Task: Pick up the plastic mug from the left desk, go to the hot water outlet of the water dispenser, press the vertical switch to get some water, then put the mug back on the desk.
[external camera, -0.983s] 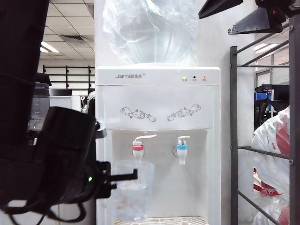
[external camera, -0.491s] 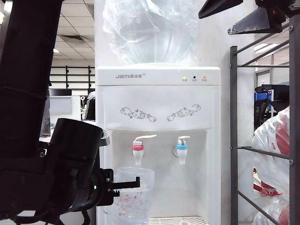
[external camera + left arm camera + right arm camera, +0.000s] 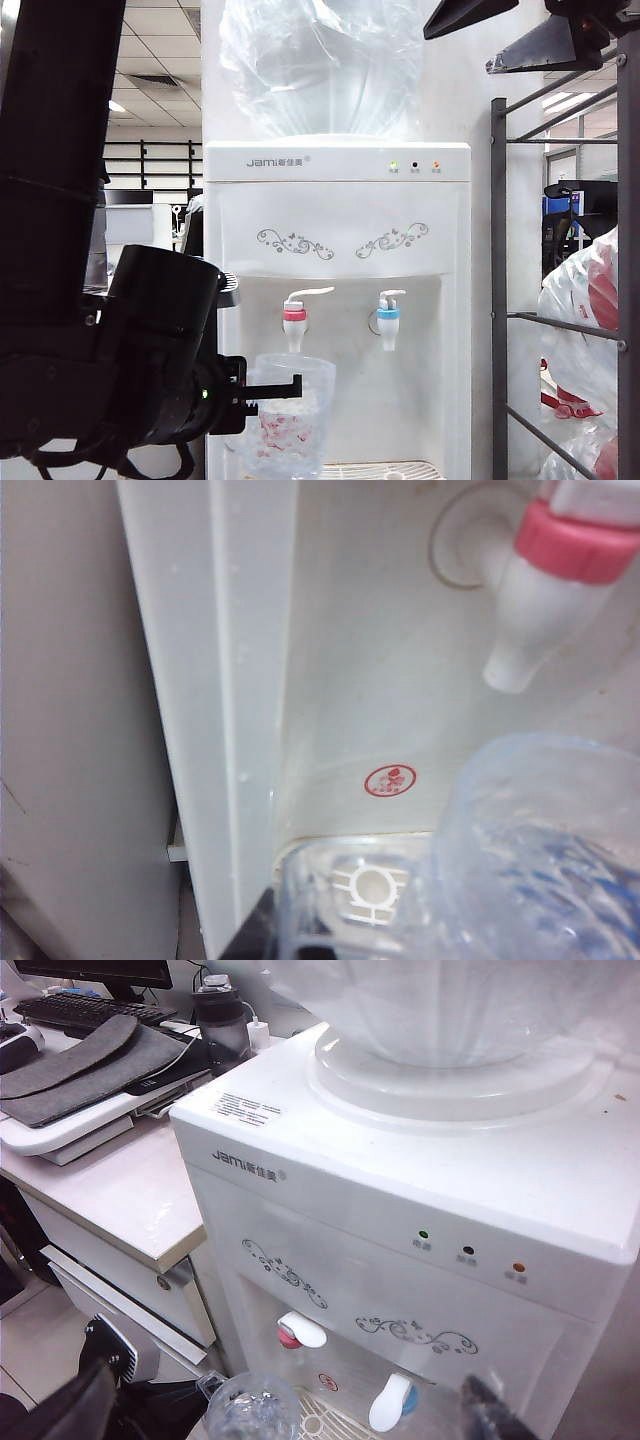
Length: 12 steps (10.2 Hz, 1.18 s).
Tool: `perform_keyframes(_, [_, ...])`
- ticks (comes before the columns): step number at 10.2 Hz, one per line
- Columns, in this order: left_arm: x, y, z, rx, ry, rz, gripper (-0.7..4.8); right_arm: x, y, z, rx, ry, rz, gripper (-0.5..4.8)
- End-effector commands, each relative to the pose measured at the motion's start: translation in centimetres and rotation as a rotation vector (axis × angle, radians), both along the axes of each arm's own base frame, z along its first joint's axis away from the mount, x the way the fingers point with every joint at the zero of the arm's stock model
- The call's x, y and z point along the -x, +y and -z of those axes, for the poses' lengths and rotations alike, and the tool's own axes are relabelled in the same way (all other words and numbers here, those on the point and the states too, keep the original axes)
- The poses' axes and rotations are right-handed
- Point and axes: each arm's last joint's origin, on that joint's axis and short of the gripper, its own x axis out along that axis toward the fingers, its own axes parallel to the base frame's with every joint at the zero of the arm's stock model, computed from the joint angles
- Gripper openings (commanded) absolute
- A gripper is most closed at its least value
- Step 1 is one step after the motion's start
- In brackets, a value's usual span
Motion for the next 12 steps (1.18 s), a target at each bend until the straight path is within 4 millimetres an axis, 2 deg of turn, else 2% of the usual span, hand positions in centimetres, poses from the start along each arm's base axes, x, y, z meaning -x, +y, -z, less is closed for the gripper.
perform_keyframes(1, [-0.2,-0.2,-0.8,0.047,-0.047,-0.001,-0.06,0.0,0.0,-0.3,-0.005,-0.018,-0.007,4.79])
perform_keyframes(6, [-0.3,-0.2,-0.8,0.048,-0.048,-0.001,-0.06,0.0,0.0,-0.3,-0.005,-0.018,-0.007,4.79])
perform_keyframes(9, [-2.0,-0.5,-0.9,0.058,-0.028,-0.056,-0.06,0.0,0.0,-0.3,-0.005,-0.017,-0.007,4.79])
perform_keyframes(12, [-2.0,-0.4,-0.6,0.059,0.004,-0.064,-0.06,0.0,0.0,-0.3,-0.005,-0.018,-0.007,4.79])
